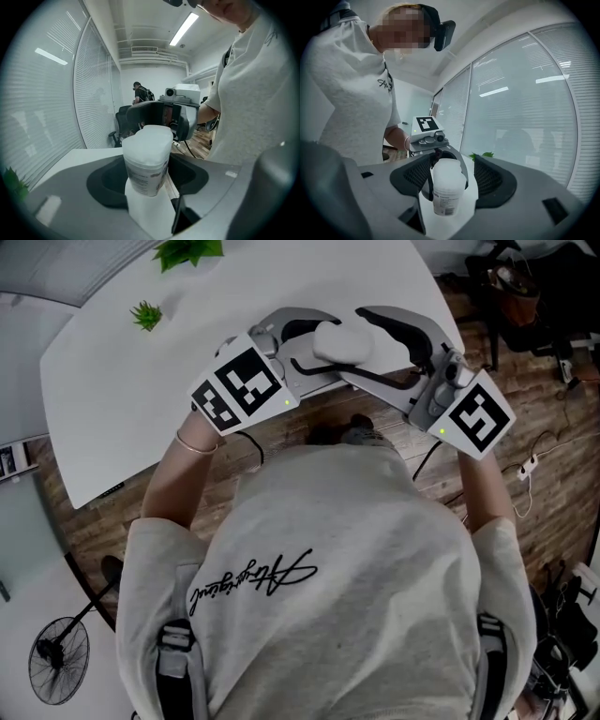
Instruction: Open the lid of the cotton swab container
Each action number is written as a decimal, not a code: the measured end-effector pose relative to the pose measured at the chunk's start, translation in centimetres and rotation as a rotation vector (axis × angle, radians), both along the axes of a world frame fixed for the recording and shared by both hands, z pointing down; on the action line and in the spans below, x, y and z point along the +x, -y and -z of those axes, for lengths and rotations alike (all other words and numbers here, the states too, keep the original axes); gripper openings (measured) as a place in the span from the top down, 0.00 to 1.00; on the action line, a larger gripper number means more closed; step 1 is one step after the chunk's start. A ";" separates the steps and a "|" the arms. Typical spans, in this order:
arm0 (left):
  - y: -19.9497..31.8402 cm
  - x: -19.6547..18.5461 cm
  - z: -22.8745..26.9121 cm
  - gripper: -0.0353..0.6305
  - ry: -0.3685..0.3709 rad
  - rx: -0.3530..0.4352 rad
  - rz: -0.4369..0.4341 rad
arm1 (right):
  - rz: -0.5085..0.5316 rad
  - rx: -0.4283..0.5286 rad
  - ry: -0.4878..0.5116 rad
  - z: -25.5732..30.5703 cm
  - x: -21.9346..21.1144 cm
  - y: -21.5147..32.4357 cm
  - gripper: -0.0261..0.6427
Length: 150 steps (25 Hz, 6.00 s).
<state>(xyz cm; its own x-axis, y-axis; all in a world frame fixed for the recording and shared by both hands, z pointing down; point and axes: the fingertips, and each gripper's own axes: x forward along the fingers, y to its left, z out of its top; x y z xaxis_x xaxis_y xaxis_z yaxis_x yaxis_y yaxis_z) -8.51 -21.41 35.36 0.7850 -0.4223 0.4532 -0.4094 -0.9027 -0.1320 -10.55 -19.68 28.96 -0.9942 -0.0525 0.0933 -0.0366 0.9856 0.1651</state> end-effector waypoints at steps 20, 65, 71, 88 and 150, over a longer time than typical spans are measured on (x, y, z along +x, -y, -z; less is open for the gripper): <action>-1.5 0.1 1.8 0.57 0.010 0.024 -0.029 | 0.089 0.032 -0.036 0.6 -1.2 -1.9 0.64; 4.0 6.3 1.4 0.58 -0.193 0.080 0.076 | 0.273 -0.217 -0.273 -1.1 4.8 4.0 0.65; 3.6 6.1 1.9 0.58 -0.213 0.088 0.068 | 0.284 -0.270 -0.286 -0.6 4.6 3.9 0.64; 5.9 7.1 3.8 0.59 -0.294 0.085 0.084 | 0.304 -0.391 -0.306 1.0 5.4 6.6 0.65; 5.6 6.4 3.0 0.63 -0.069 -0.028 0.085 | 0.341 -0.269 -0.184 2.2 4.4 6.1 0.61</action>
